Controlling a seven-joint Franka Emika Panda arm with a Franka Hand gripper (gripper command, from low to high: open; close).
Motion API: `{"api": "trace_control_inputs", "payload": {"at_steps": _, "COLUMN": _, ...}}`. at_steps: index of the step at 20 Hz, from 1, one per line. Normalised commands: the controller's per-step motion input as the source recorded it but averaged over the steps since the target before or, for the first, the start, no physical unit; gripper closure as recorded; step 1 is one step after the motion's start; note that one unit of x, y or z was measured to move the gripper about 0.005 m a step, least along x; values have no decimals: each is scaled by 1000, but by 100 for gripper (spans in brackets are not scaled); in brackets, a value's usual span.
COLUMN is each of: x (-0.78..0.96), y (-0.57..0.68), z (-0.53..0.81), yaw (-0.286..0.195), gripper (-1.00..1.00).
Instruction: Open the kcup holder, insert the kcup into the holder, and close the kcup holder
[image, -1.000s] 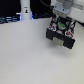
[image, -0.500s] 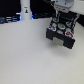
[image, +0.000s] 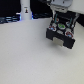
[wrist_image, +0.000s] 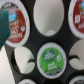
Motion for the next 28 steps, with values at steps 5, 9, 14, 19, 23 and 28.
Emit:
{"api": "trace_control_inputs", "payload": {"at_steps": 5, "x": 702, "y": -383, "z": 65, "yaw": 24, "gripper": -100}}
{"api": "trace_control_inputs", "payload": {"at_steps": 9, "x": 651, "y": -217, "z": -72, "yaw": 45, "gripper": -100}}
{"api": "trace_control_inputs", "payload": {"at_steps": 14, "x": 476, "y": -50, "z": -290, "yaw": 69, "gripper": -100}}
{"api": "trace_control_inputs", "payload": {"at_steps": 19, "x": 160, "y": 163, "z": -259, "yaw": 153, "gripper": -100}}
{"api": "trace_control_inputs", "payload": {"at_steps": 23, "x": 22, "y": 234, "z": -205, "yaw": 220, "gripper": -100}}
{"api": "trace_control_inputs", "payload": {"at_steps": 28, "x": -85, "y": 273, "z": -161, "yaw": 210, "gripper": -100}}
